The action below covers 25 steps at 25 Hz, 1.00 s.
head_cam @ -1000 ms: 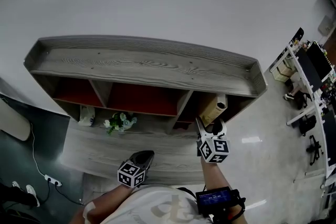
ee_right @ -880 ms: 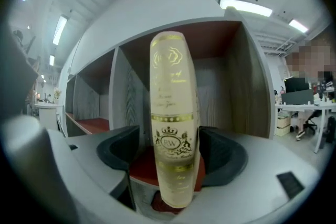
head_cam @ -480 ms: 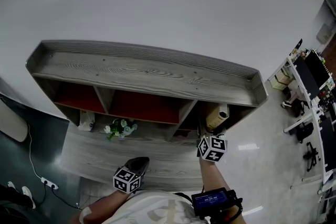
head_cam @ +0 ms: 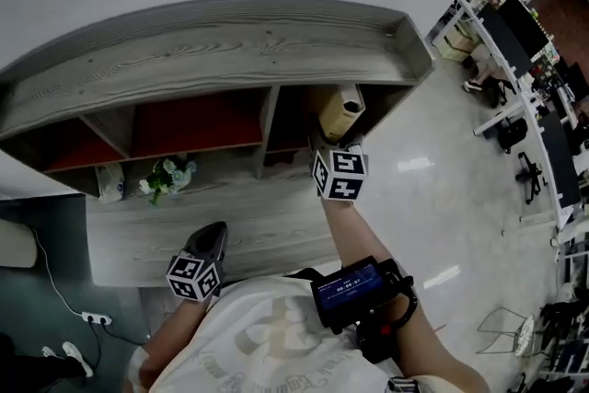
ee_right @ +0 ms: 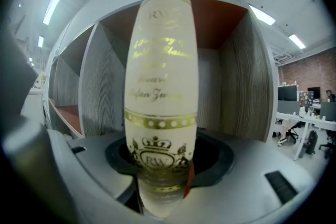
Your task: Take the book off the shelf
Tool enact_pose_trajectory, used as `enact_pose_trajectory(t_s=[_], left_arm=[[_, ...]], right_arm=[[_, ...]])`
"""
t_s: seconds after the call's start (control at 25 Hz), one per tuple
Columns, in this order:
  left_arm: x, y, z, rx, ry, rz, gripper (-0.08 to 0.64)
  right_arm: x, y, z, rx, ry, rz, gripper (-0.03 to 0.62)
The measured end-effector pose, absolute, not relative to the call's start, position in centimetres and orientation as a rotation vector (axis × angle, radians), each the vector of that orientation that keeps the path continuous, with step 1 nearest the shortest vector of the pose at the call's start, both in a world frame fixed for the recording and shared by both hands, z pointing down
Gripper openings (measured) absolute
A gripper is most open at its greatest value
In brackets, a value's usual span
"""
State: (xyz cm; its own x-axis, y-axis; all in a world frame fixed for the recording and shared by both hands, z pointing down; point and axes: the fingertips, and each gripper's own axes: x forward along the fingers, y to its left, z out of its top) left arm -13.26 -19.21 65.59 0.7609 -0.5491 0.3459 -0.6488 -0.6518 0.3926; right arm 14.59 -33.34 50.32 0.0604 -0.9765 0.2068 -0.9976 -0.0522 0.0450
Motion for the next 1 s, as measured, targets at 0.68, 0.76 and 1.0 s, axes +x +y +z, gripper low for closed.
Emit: enact_pose_trajectory(t_s=[0.68, 0.76, 1.0], left_arm=[[-12.7, -17.4, 66.5, 2.446, -0.877, 0.295, 0.002], [-12.8, -17.5, 66.4, 2.446, -0.88, 0.294, 0.002], [-12.4, -17.6, 66.4, 2.455, -0.872, 0.296, 0.002]], right_arm=[[15.6, -32.0, 50.9, 2.153, -2.146, 0.294, 0.224], [15.7, -31.6, 50.8, 2.154, -2.161, 0.296, 0.222], [16.1, -31.0, 50.5, 2.148, -2.193, 0.288, 0.221]])
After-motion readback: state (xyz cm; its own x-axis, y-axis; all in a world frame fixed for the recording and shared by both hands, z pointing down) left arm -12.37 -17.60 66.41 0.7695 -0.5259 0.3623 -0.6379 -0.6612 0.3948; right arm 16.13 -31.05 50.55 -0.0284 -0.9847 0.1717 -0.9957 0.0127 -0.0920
